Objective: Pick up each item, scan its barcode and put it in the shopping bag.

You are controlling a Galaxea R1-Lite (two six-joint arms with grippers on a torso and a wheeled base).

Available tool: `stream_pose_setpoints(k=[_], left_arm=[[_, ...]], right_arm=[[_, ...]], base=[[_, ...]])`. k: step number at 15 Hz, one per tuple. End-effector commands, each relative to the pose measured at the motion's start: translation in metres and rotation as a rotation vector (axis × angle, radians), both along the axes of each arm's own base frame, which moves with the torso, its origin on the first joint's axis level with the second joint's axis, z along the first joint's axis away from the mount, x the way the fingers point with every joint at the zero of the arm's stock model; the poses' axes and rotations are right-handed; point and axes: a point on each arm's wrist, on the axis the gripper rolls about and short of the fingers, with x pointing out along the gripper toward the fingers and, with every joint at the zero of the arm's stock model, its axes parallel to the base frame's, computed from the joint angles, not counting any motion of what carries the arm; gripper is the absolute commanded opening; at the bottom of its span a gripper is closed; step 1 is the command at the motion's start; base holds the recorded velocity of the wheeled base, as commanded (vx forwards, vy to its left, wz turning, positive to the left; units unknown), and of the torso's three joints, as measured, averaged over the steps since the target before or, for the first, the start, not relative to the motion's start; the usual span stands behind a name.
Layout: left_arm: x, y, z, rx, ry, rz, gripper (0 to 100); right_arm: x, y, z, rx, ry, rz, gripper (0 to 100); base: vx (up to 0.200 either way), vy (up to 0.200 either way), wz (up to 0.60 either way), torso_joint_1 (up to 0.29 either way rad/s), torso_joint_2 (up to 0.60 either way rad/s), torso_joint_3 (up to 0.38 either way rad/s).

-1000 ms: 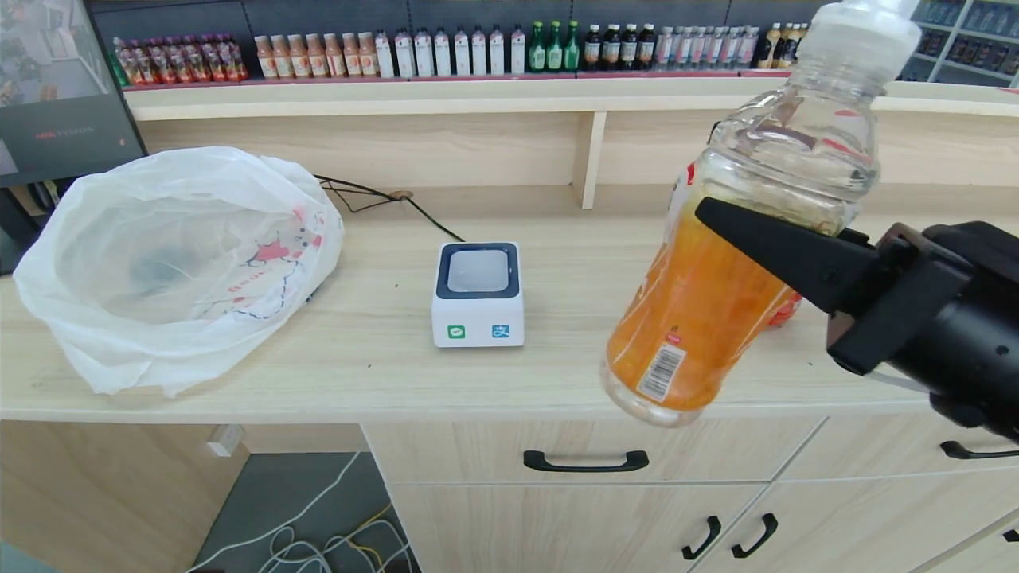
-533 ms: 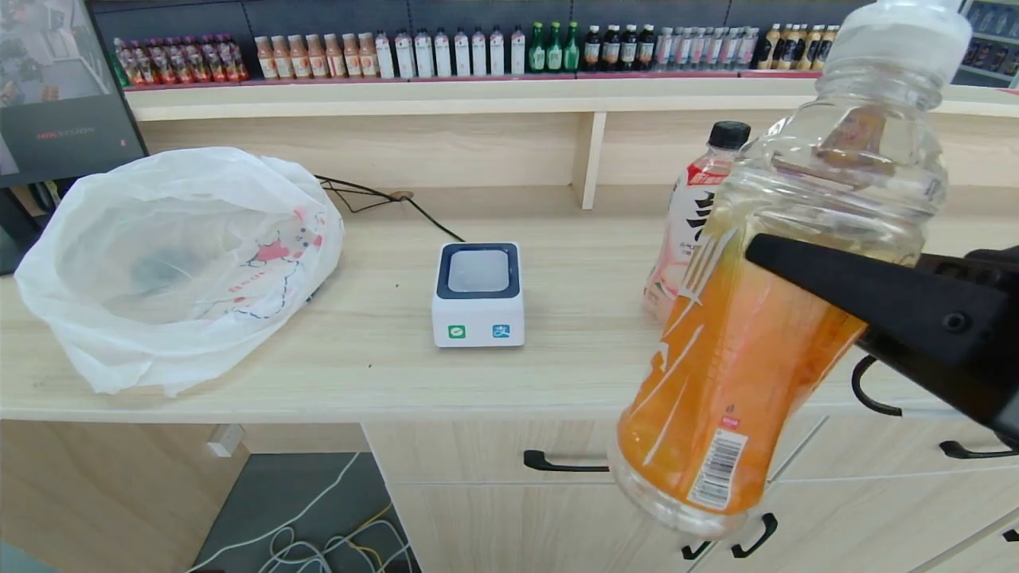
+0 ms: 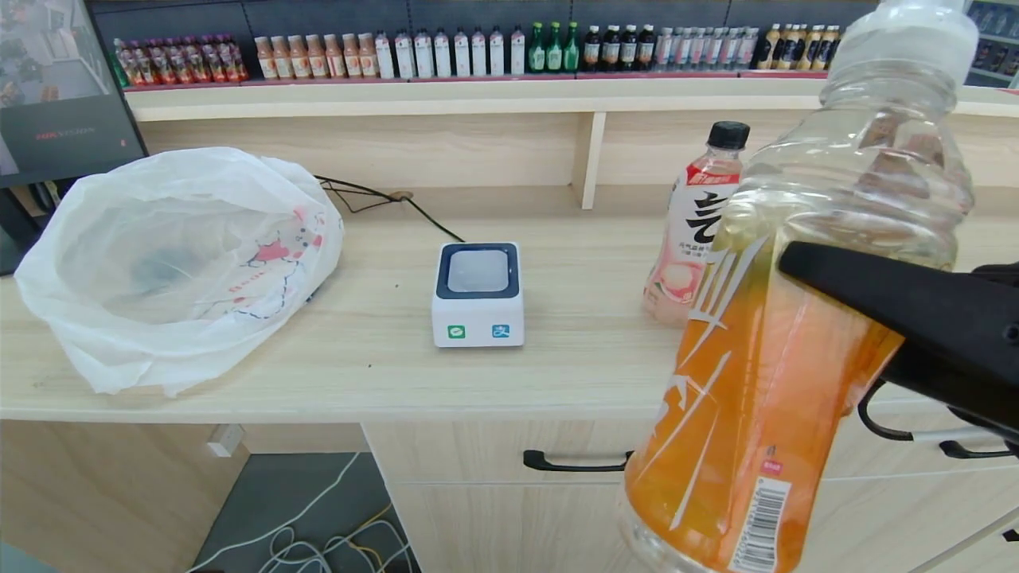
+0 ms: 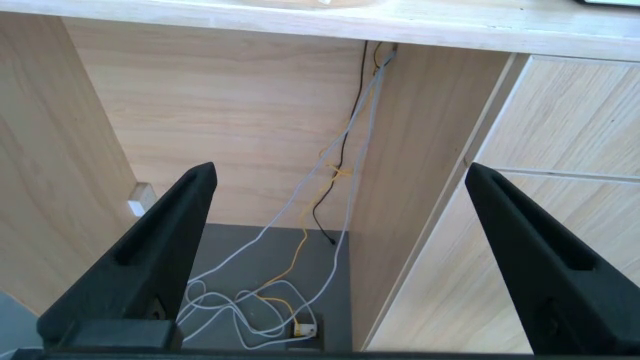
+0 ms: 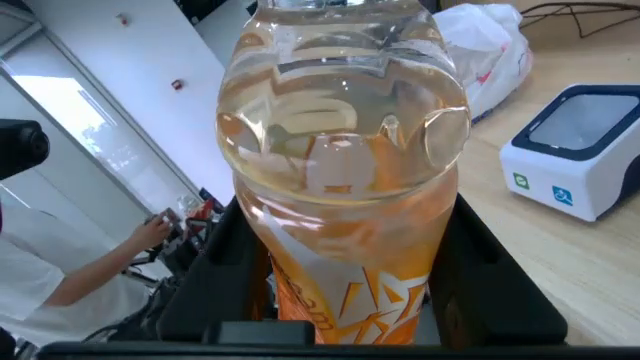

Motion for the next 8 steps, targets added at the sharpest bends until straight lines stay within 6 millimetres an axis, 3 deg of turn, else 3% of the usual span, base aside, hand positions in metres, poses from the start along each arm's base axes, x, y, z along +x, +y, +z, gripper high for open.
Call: stream_pose_setpoints(k=[1,8], left_arm=[[0.0,0.0,0.0001,0.0,-0.001,0.001,100],[0.0,0.0,0.0001,0.0,-0.001,0.001,100]], right_arm=[[0.0029,0.0028,-0.0052,-0.002,0.022,0.007,0],[0.0069,0.0073,-0.0088,-0.007,0.041,0.016,0]], base=[[0.0,0.0,0.0,0.0,0.0,0.0],[0.0,0.0,0.0,0.0,0.0,0.0]])
